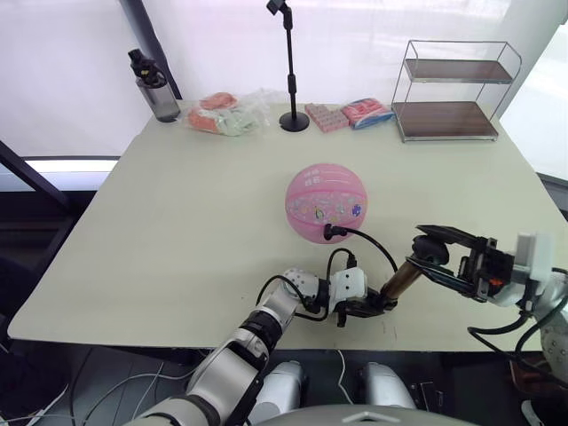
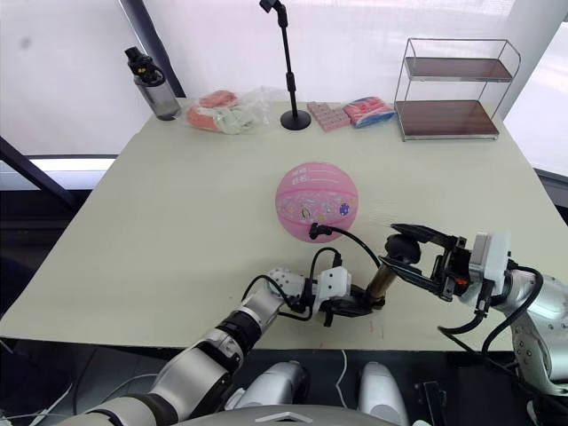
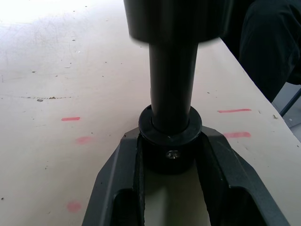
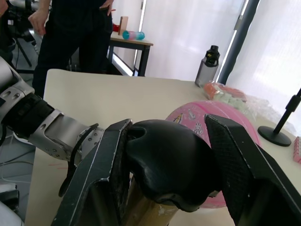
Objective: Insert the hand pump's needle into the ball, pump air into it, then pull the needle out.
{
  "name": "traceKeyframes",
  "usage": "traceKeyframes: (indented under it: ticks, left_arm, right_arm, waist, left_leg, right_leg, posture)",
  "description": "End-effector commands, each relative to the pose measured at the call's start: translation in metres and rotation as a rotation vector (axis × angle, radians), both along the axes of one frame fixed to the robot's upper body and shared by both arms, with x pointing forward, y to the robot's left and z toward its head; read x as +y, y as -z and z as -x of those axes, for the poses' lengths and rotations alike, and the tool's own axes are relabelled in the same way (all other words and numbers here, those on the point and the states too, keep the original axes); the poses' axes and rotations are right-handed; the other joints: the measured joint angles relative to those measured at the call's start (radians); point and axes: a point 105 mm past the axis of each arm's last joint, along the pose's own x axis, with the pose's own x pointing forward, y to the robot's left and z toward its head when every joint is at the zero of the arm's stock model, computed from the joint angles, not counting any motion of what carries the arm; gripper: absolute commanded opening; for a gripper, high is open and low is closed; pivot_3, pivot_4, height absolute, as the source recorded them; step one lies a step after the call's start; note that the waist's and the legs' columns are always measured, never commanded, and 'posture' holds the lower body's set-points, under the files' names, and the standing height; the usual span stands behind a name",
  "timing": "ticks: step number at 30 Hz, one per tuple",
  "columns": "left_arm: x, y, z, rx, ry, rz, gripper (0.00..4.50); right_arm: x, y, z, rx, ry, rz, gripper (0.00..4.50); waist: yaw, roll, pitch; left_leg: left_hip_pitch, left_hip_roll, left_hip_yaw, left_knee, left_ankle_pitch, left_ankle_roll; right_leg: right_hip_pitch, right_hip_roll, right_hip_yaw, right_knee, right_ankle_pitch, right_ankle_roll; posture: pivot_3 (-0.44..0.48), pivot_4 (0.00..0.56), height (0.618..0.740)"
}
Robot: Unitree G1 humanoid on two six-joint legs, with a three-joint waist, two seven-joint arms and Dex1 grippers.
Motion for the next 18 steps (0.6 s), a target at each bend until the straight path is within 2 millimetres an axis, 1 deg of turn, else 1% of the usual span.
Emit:
traceKeyframes:
  ticks: [1, 8, 18]
  left_arm:
    - [0.013, 0.021, 0.007, 0.066, -0.019, -0.079, 1.09]
    - [0.014, 0.021, 0.007, 0.065, -0.021, -0.08, 1.09]
    - [0.013, 0.02, 0.008, 0.067, -0.024, -0.077, 1.09]
  right_arm:
    - [0.016, 0.045, 0.017, 0.235, -0.105, 0.002, 2.1]
    - [0.022, 0.05, 0.018, 0.285, -0.12, -0.021, 2.1]
    - [0.022, 0.055, 0.023, 0.399, -0.124, -0.054, 2.1]
  waist:
    - [0.0, 0.0, 0.0]
    - [0.0, 0.003, 0.002]
    - [0.0, 0.004, 0.003]
  left_leg:
    - [0.0, 0.0, 0.0, 0.0, 0.0, 0.0]
    - [0.0, 0.0, 0.0, 0.0, 0.0, 0.0]
    - [-0.001, 0.0, 0.0, -0.001, 0.0, 0.001]
  right_leg:
    - [0.0, 0.0, 0.0, 0.0, 0.0, 0.0]
    - [0.0, 0.0, 0.0, 0.0, 0.0, 0.0]
    - [0.0, 0.0, 0.0, -0.002, 0.0, -0.001]
  posture:
    - [0.0, 0.15, 0.736]
    - [0.0, 0.15, 0.736]
    - [0.0, 0.15, 0.736]
